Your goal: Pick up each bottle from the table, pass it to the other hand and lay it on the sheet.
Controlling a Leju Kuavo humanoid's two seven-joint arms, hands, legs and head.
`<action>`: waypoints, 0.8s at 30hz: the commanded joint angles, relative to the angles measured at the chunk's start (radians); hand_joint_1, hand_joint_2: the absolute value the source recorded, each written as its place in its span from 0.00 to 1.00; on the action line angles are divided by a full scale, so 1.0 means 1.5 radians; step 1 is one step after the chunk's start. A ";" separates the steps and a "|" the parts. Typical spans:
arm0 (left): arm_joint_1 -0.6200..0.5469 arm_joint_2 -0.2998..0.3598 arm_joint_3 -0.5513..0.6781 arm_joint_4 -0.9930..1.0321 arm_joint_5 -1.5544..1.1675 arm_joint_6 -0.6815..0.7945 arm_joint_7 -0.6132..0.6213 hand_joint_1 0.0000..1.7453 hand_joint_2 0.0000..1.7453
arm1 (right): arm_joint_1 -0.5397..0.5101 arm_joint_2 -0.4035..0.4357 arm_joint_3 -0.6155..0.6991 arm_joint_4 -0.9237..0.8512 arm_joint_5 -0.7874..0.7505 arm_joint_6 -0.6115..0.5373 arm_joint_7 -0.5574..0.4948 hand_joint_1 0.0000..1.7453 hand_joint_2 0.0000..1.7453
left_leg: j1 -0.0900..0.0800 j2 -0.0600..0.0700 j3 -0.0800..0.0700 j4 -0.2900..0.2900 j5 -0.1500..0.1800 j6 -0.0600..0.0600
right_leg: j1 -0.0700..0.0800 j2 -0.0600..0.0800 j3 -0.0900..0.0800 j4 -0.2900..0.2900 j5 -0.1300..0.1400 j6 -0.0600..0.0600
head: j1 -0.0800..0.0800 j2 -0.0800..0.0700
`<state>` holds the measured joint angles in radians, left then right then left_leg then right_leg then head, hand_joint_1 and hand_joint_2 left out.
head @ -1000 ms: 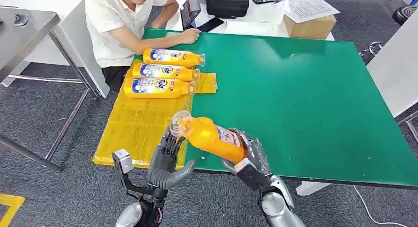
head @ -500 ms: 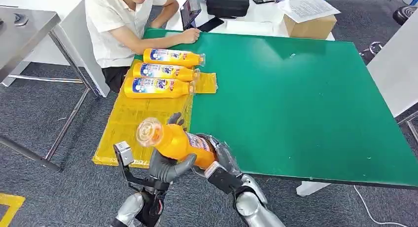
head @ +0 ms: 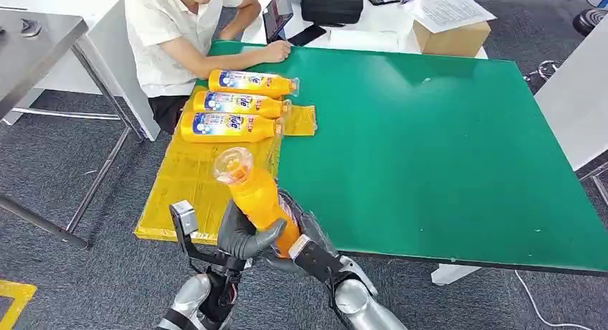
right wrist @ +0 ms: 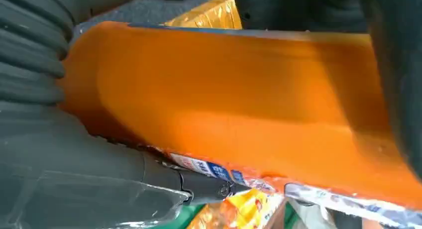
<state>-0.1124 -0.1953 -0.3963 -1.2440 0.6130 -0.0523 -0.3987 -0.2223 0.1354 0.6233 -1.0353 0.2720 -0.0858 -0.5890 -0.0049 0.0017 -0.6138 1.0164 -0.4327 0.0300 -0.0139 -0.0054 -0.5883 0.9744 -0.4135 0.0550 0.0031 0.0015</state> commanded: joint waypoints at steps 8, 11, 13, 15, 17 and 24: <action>-0.016 0.030 0.104 -0.045 -0.121 0.134 -0.063 1.00 1.00 | 0.082 0.007 0.009 0.052 -0.016 -0.027 -0.073 0.00 0.00 | 0.001 -0.001 0.004 -0.001 -0.001 -0.002 | 0.001 -0.001 0.004 -0.001 -0.001 -0.002 | 0.000 0.000; -0.012 0.044 0.120 -0.049 -0.226 0.197 -0.093 1.00 1.00 | 0.089 0.003 0.008 0.065 0.051 -0.139 -0.058 0.00 0.00 | 0.002 -0.002 0.008 -0.002 -0.002 -0.003 | 0.002 -0.002 0.008 -0.001 -0.003 -0.003 | 0.000 0.000; -0.005 0.058 0.130 -0.056 -0.357 0.276 -0.094 1.00 1.00 | 0.096 0.003 -0.012 0.073 0.065 -0.207 -0.056 0.00 0.00 | 0.001 0.000 0.003 -0.001 -0.001 -0.002 | 0.001 0.001 0.002 -0.001 -0.001 -0.002 | 0.001 0.000; 0.005 0.071 0.139 -0.057 -0.450 0.331 -0.069 1.00 1.00 | 0.105 0.004 -0.037 0.072 0.054 -0.246 -0.057 0.00 0.00 | 0.000 0.001 0.003 -0.001 -0.001 -0.002 | 0.000 0.001 0.002 -0.001 -0.001 -0.002 | 0.000 0.000; 0.008 0.084 0.141 -0.044 -0.533 0.353 -0.042 1.00 1.00 | 0.112 0.005 -0.056 0.066 0.066 -0.296 -0.066 0.00 0.00 | 0.001 0.001 0.004 -0.002 -0.002 -0.002 | 0.001 0.001 0.004 -0.001 -0.001 -0.002 | 0.000 0.000; -0.033 0.138 0.179 0.084 -0.811 0.325 0.107 1.00 1.00 | 0.136 0.064 -0.276 0.056 0.294 -0.408 -0.073 0.00 0.00 | 0.000 0.000 0.003 -0.002 0.000 -0.002 | 0.000 0.000 0.002 -0.001 -0.001 -0.002 | 0.001 0.000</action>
<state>-0.0898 -0.0931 -0.1931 -1.3222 -0.3838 0.5089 -0.3713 -0.0409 0.1586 0.5142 -0.9789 0.6499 -0.6704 -0.6546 -0.0050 0.0017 -0.6155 1.0162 -0.4328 0.0299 -0.0141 -0.0054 -0.5903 0.9744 -0.4138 0.0545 0.0038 0.0015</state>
